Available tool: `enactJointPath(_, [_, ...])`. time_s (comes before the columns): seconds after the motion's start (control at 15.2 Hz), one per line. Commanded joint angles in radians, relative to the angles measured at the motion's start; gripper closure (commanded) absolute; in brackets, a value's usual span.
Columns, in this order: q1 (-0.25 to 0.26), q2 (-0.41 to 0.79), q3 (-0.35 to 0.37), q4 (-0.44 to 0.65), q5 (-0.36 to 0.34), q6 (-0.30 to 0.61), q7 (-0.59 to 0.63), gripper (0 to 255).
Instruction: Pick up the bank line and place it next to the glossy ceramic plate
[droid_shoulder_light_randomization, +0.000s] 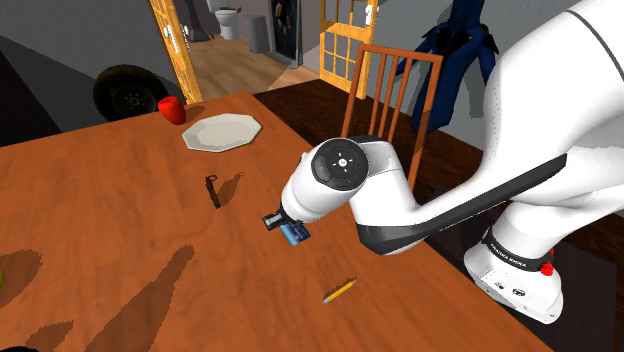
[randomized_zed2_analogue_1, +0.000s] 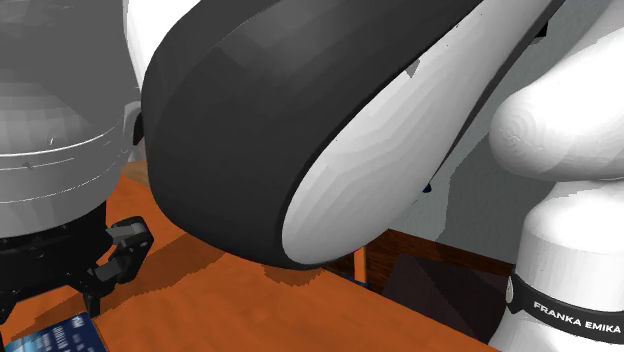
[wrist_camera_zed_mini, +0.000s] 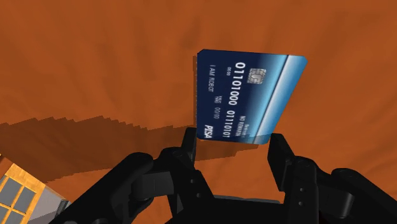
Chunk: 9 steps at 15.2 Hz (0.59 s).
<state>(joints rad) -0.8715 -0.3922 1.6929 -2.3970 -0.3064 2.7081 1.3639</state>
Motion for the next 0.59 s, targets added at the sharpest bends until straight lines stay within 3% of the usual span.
enactJointPath(0.0, [0.000, 0.000, 0.000, 0.000, 0.000, 0.000, 0.000, 255])
enactJointPath(0.33, [-0.001, 0.000, 0.001, 0.000, 0.000, 0.000, 0.000, 255])
enactJointPath(0.53, [0.073, 0.021, -0.076, 0.009, -0.011, -0.038, -0.009, 255])
